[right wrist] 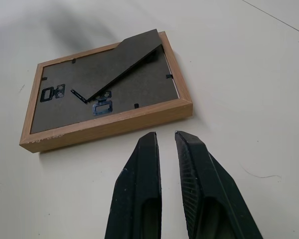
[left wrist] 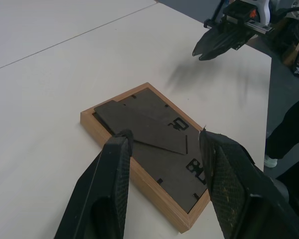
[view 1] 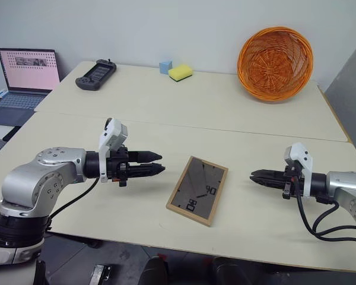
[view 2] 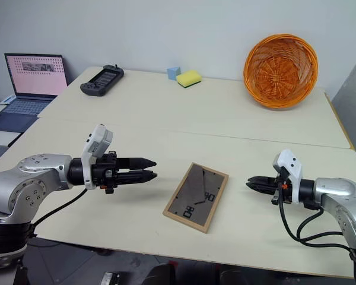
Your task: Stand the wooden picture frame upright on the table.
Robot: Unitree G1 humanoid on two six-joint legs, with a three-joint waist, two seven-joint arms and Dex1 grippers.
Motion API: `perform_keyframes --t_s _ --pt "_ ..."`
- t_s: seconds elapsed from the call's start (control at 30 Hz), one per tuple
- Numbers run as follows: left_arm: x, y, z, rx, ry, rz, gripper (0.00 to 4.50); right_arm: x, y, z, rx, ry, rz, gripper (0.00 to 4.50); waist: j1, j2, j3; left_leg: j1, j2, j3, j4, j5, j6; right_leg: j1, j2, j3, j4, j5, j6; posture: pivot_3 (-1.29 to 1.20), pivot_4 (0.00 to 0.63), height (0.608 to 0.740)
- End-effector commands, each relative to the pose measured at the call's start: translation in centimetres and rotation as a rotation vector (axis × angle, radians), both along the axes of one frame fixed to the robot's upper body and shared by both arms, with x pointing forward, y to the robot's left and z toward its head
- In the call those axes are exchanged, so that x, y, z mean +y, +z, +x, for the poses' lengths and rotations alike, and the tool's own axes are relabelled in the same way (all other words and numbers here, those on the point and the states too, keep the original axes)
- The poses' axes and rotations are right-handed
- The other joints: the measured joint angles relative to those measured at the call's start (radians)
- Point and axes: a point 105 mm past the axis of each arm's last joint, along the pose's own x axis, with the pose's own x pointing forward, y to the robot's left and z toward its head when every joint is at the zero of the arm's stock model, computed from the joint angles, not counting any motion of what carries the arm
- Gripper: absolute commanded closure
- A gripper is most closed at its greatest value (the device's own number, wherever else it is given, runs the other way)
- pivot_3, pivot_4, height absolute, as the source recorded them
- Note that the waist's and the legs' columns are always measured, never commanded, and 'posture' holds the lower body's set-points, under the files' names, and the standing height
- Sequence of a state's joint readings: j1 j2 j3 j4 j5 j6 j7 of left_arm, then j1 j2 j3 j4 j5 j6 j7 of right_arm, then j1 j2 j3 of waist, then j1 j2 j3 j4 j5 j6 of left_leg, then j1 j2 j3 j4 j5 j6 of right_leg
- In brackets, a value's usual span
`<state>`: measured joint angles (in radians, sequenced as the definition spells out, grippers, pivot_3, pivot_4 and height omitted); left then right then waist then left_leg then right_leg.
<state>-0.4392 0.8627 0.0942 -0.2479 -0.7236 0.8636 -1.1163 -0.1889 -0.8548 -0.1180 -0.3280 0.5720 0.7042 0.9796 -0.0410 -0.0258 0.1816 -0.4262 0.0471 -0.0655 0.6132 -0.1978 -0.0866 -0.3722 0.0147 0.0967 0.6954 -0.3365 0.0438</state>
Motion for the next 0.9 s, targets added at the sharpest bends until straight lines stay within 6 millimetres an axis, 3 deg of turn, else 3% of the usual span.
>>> perform_keyframes --t_s 0.03,0.9 --pt "-0.1 1.2 0.0 -0.054 -0.01 -0.005 2.26 -0.1 1.1 0.3 -0.045 -0.014 0.013 3.88 0.0 0.0 0.0 0.0 0.0 0.0 0.0 0.0 0.0 0.0 0.0 0.0 0.0 0.0 0.0 0.0 0.15 0.74" --pt "0.8 -0.1 0.7 -0.036 0.061 0.05 2.26 -0.1 1.0 1.0 -0.062 -0.046 0.011 3.88 0.0 0.0 0.0 0.0 0.0 0.0 0.0 0.0 0.0 0.0 0.0 0.0 0.001 0.0 0.0 0.0 0.15 0.74"
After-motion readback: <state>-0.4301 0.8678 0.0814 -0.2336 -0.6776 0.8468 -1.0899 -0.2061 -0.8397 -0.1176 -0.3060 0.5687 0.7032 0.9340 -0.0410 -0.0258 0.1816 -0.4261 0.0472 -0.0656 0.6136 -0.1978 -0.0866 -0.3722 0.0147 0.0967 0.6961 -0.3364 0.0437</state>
